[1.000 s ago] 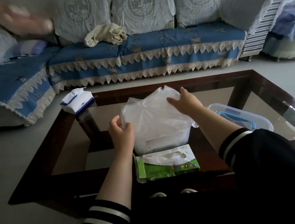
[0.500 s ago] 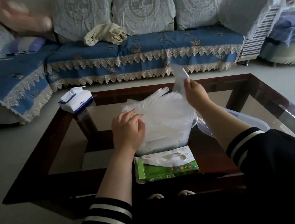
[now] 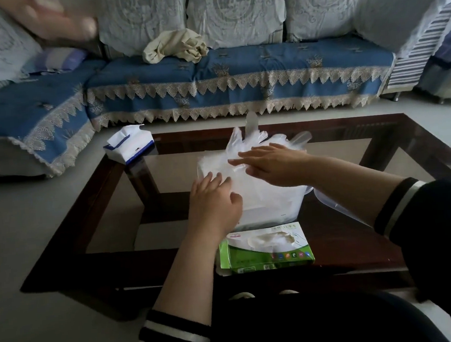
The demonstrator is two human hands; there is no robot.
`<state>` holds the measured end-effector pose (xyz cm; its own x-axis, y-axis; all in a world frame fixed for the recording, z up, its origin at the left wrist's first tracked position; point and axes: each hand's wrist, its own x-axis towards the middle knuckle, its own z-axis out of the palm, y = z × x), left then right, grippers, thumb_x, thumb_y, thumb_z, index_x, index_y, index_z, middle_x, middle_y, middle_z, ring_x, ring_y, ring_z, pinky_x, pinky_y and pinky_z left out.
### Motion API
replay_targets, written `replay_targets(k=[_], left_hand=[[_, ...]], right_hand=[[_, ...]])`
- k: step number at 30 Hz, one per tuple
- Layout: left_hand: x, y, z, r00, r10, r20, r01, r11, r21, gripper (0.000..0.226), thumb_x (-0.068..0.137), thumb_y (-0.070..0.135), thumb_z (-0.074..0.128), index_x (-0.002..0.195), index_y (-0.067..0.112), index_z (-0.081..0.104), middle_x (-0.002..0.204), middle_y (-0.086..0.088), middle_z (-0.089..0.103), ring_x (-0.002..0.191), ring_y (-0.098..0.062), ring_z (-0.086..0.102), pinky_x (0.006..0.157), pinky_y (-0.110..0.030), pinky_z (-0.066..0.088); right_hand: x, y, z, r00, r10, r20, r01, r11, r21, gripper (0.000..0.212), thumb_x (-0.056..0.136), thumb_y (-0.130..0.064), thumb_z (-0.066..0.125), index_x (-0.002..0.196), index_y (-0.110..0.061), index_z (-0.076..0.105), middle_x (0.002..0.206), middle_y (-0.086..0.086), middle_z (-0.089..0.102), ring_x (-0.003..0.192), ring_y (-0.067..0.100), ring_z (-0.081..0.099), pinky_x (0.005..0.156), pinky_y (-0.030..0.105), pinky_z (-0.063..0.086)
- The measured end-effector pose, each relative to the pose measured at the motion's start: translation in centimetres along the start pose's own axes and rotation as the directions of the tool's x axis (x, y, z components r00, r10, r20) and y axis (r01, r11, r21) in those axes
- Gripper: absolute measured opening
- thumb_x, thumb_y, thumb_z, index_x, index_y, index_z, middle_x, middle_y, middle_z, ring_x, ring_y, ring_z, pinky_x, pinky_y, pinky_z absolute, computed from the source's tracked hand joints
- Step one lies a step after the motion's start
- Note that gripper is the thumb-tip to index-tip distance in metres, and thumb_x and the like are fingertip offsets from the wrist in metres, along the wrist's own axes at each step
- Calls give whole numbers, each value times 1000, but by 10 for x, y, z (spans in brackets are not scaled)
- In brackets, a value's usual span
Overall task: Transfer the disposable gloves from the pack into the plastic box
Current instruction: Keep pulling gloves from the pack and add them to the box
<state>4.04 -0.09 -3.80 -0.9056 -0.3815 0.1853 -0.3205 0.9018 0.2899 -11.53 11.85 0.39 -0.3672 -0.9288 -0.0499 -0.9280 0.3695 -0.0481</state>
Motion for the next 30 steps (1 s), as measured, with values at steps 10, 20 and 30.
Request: replay_targets(k=[10,20,30], left_hand=[[-21,-6,-18,935,-208,-287,123,950,-287,29,98,16,46,124,10,59,117,-6,64,108,-24,57,90,-38,46],[-20,-8,0,950,-98,-297,58,988,-140,23,95,17,53,109,16,70,102,1,71,101,-22,56,85,-33,39],[-20,-11,2,947,-132,-294,75,977,-199,35,98,17,47,133,14,49,109,2,69,106,-15,55,91,-23,36]], right_hand=[[1,-20,-17,996,78,53,-80,997,21,50,102,-47,19,149,-31,26,153,-1,35,142,21,28,116,51,16],[6,-40,-93,992,119,39,-123,984,125,56,104,-40,22,103,4,57,96,16,60,85,23,57,83,30,40],[22,-55,-10,939,208,275,-235,969,71,89,86,-75,16,154,-17,9,161,7,9,148,28,7,118,53,10]])
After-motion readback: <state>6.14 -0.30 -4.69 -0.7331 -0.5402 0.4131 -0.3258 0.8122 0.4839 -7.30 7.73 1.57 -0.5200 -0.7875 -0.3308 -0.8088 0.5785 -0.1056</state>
